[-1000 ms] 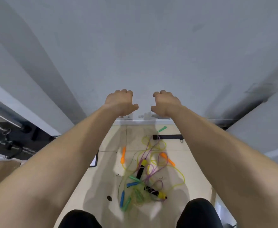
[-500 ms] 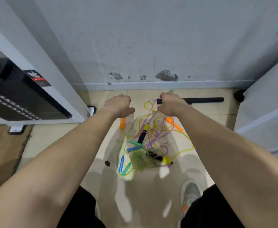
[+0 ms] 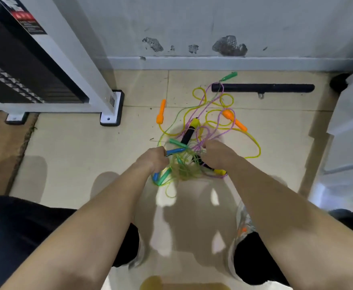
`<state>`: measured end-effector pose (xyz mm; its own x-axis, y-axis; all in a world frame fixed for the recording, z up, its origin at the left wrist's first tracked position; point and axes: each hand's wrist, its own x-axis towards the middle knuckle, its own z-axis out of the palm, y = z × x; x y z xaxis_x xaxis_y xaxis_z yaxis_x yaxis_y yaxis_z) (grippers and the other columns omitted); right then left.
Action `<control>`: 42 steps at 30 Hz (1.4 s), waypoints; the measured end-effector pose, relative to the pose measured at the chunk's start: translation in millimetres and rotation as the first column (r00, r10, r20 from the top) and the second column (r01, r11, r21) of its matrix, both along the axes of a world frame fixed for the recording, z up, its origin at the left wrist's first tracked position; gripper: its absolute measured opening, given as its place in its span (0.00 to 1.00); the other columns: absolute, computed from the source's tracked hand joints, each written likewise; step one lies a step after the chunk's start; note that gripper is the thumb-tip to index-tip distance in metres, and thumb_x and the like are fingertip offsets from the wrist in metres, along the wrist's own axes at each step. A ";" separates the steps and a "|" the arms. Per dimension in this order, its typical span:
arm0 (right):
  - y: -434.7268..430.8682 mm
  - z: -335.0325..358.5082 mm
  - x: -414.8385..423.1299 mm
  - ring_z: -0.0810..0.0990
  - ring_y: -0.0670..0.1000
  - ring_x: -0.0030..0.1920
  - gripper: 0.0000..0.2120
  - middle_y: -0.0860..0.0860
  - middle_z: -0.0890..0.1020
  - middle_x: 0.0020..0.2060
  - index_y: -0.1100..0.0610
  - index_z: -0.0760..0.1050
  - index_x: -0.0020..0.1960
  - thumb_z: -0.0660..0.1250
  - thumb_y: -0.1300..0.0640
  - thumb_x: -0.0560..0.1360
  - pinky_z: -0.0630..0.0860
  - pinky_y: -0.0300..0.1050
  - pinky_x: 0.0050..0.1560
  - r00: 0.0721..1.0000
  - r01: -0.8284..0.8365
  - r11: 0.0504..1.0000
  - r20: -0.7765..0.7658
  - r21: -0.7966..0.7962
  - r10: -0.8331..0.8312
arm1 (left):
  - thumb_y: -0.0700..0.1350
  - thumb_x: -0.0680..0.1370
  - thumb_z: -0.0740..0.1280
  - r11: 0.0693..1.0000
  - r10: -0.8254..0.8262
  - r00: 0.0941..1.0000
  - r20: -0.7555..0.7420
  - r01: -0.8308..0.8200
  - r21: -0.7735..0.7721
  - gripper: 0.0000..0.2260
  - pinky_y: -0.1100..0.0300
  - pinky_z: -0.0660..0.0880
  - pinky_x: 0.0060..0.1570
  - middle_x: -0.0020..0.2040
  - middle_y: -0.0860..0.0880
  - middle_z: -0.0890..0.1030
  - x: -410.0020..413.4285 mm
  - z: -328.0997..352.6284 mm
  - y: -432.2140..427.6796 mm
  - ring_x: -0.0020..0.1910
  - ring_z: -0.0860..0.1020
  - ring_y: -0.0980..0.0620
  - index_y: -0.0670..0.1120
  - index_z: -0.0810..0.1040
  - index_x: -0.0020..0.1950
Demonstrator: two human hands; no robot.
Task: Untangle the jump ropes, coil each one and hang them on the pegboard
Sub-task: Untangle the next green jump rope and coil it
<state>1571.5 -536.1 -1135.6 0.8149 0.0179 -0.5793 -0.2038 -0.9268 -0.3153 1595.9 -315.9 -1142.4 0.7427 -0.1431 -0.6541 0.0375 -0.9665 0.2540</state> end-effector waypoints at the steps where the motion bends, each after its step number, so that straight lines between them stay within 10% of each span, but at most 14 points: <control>1: 4.0 -12.3 2.4 0.77 0.58 0.55 0.16 0.56 0.77 0.57 0.58 0.73 0.63 0.63 0.51 0.78 0.77 0.53 0.56 1.000 -0.002 1.000 -0.022 0.020 0.003 | 0.47 0.79 0.60 1.000 0.016 1.000 -0.011 -0.016 -0.002 0.15 0.53 0.77 0.53 0.60 0.44 0.78 2.3 -16.0 0.5 0.53 0.77 0.46 0.47 0.74 0.64; 6: 17.6 -74.0 17.0 0.79 0.56 0.44 0.09 0.53 0.78 0.43 0.56 0.75 0.49 0.63 0.50 0.77 0.72 0.46 0.38 0.992 0.067 0.988 -0.115 0.138 -0.051 | 0.43 0.78 0.58 0.994 0.092 0.984 0.151 -0.080 -0.080 0.13 0.55 0.74 0.51 0.59 0.47 0.78 30.6 -85.3 -11.6 0.56 0.76 0.45 0.49 0.77 0.59; 12: 19.2 -137.0 34.9 0.79 0.60 0.57 0.23 0.56 0.77 0.60 0.53 0.68 0.71 0.61 0.53 0.77 0.79 0.54 0.53 0.996 0.093 0.994 -0.011 0.064 -0.093 | 0.39 0.75 0.67 0.978 -0.127 0.899 0.420 0.184 -0.099 0.18 0.50 0.75 0.54 0.66 0.50 0.76 71.8 -142.8 -37.2 0.65 0.69 0.42 0.49 0.77 0.65; 19: 3.1 -176.6 18.1 0.78 0.56 0.48 0.08 0.50 0.78 0.45 0.53 0.74 0.54 0.66 0.51 0.76 0.75 0.48 0.43 0.969 0.246 0.969 0.045 -0.019 -0.245 | 0.53 0.76 0.71 0.939 -0.296 0.849 0.438 0.343 -0.031 0.16 0.55 0.67 0.47 0.57 0.49 0.81 90.0 -180.7 -37.0 0.55 0.76 0.43 0.50 0.78 0.62; 25: -13.2 -125.4 5.6 0.75 0.50 0.46 0.22 0.41 0.72 0.42 0.47 0.72 0.62 0.71 0.57 0.69 0.70 0.39 0.38 0.916 0.387 0.859 -0.037 0.334 -0.399 | 0.53 0.82 0.62 0.925 -0.367 0.900 0.234 0.380 -0.013 0.05 0.52 0.56 0.61 0.49 0.60 0.79 98.2 -106.8 -35.4 0.53 0.75 0.55 0.60 0.77 0.51; 29: -7.0 -59.3 22.2 0.69 0.54 0.63 0.38 0.52 0.66 0.63 0.40 0.67 0.73 0.72 0.46 0.64 0.67 0.46 0.67 0.891 0.399 0.807 0.024 0.437 -0.453 | 0.50 0.81 0.66 0.891 -0.397 0.917 0.020 0.391 -0.232 0.04 0.51 0.65 0.61 0.46 0.63 0.76 102.7 -13.2 -34.6 0.55 0.76 0.54 0.61 0.75 0.51; 34: 9.3 54.7 25.1 0.77 0.47 0.56 0.11 0.51 0.81 0.53 0.49 0.83 0.37 0.69 0.46 0.57 0.72 0.43 0.56 0.932 0.349 0.632 -0.184 0.692 -0.313 | 0.37 0.81 0.63 0.796 -0.226 0.974 -0.002 0.183 -0.577 0.06 0.65 0.71 0.47 0.45 0.45 0.81 88.4 94.1 -29.3 0.45 0.76 0.52 0.45 0.79 0.52; 38: -0.2 109.9 18.9 0.82 0.46 0.40 0.14 0.59 0.85 0.41 0.58 0.76 0.35 0.61 0.61 0.79 0.72 0.36 0.44 0.936 0.263 0.588 -0.056 0.765 -0.346 | 0.37 0.84 0.57 0.628 0.035 0.999 -0.006 -0.027 -0.778 0.09 0.69 0.68 0.38 0.40 0.48 0.76 69.5 158.2 -23.1 0.35 0.73 0.60 0.38 0.77 0.50; 42: -15.8 131.5 13.7 0.80 0.51 0.40 0.14 0.55 0.83 0.36 0.56 0.77 0.34 0.64 0.60 0.78 0.76 0.54 0.51 0.948 0.169 0.714 0.087 0.679 -0.307 | 0.48 0.85 0.52 0.062 0.325 0.843 -0.428 -0.471 -0.880 0.12 0.59 0.65 0.42 0.34 0.56 0.75 72.7 204.2 -5.1 0.36 0.72 0.57 0.51 0.74 0.50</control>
<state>1585.2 -551.9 -1004.0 0.9321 0.1272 -0.3391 -0.2643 -0.4013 -0.8770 1668.6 -321.1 -938.2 0.8631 -0.3853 -0.3265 0.4209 0.1916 0.8867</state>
